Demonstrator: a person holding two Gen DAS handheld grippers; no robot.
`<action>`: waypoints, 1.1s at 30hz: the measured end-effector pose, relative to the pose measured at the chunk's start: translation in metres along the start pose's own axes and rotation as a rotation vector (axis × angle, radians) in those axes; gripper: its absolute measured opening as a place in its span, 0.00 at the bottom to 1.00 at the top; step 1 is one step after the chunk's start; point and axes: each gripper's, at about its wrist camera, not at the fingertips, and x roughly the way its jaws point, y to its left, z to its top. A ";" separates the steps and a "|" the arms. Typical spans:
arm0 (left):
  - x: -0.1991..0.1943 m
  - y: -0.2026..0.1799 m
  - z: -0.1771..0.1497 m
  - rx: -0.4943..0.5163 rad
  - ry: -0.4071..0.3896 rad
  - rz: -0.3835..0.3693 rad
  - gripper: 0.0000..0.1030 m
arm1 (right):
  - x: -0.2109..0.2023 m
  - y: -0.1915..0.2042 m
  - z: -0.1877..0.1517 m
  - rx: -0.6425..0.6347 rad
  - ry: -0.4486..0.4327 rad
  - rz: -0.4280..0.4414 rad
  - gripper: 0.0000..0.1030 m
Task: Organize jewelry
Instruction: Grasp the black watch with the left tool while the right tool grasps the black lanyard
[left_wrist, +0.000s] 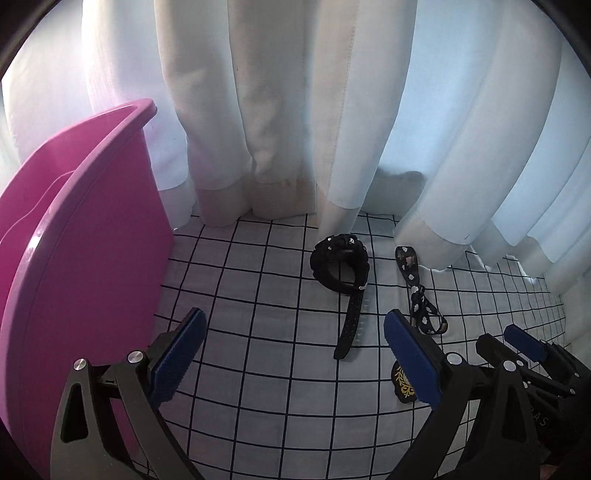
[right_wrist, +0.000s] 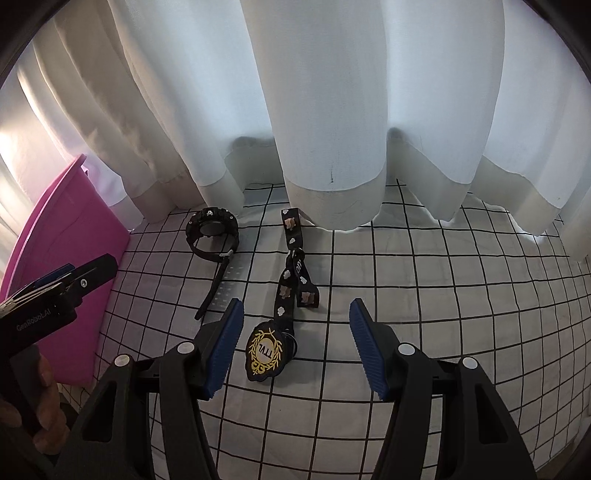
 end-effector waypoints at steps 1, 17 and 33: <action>0.007 -0.001 0.001 0.002 0.005 0.000 0.92 | 0.008 0.000 0.000 0.000 0.007 0.000 0.55; 0.078 -0.011 0.011 0.045 0.047 -0.003 0.92 | 0.089 0.004 0.008 0.007 0.069 -0.055 0.55; 0.113 -0.015 0.029 0.036 0.054 0.023 0.92 | 0.108 0.008 0.009 -0.038 0.049 -0.101 0.57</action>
